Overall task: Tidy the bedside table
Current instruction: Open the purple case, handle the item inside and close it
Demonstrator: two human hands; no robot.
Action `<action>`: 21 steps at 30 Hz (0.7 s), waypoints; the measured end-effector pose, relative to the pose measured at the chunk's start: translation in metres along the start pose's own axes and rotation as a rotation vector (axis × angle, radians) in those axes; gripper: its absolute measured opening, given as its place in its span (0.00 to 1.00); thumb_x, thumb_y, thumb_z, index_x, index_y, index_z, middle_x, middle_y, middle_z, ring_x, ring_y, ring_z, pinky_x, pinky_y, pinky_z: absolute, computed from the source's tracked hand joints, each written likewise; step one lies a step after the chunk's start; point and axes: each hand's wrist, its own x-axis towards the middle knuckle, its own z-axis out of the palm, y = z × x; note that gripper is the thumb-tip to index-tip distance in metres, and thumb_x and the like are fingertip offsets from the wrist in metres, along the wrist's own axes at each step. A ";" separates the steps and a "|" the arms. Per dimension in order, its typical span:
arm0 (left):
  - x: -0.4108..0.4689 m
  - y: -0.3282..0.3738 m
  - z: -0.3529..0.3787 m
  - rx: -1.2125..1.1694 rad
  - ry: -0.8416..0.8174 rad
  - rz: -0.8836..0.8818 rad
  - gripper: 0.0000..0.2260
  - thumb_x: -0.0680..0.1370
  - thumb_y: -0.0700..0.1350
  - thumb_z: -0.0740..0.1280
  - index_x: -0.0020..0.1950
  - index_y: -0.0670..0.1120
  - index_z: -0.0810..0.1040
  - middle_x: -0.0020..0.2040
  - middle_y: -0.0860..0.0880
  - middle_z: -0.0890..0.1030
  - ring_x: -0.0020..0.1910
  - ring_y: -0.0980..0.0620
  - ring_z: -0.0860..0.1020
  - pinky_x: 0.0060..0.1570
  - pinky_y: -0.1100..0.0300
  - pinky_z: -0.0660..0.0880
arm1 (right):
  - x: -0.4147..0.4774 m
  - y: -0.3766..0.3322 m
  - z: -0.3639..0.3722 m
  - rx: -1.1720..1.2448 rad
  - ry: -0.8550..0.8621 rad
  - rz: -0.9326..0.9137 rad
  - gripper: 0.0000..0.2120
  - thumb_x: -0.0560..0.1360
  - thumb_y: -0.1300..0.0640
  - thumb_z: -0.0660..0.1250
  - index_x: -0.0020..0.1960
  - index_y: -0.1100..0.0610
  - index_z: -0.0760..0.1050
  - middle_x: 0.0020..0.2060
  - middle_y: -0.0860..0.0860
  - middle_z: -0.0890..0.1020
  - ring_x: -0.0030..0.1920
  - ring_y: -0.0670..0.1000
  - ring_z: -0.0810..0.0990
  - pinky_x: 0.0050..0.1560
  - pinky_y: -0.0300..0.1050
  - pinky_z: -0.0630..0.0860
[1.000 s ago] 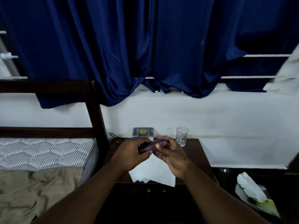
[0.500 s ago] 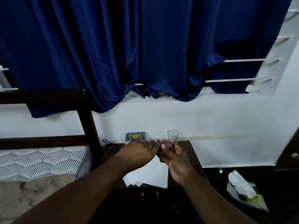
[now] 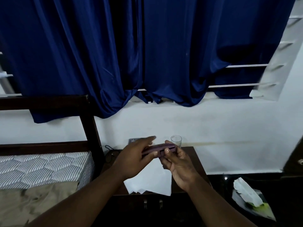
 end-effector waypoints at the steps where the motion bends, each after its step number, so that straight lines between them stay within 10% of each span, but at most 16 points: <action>1: -0.006 -0.003 -0.003 -0.206 -0.010 -0.138 0.22 0.78 0.60 0.69 0.72 0.59 0.75 0.63 0.59 0.82 0.62 0.63 0.79 0.62 0.59 0.77 | 0.000 -0.002 0.000 0.001 -0.010 0.005 0.19 0.79 0.67 0.67 0.70 0.63 0.73 0.59 0.60 0.81 0.62 0.60 0.80 0.46 0.40 0.83; 9: -0.031 -0.021 0.001 -0.660 0.128 -0.369 0.09 0.82 0.45 0.67 0.54 0.46 0.86 0.51 0.44 0.87 0.51 0.45 0.85 0.51 0.51 0.81 | 0.008 0.008 -0.005 -0.009 -0.079 0.043 0.27 0.73 0.67 0.72 0.72 0.62 0.73 0.62 0.62 0.81 0.61 0.57 0.81 0.58 0.48 0.83; 21: -0.040 -0.040 0.001 -0.552 0.145 -0.392 0.05 0.79 0.44 0.72 0.53 0.51 0.87 0.46 0.57 0.88 0.47 0.61 0.85 0.49 0.67 0.78 | 0.023 0.038 -0.003 0.009 -0.138 0.066 0.30 0.70 0.65 0.75 0.71 0.67 0.71 0.62 0.65 0.78 0.65 0.60 0.79 0.63 0.50 0.81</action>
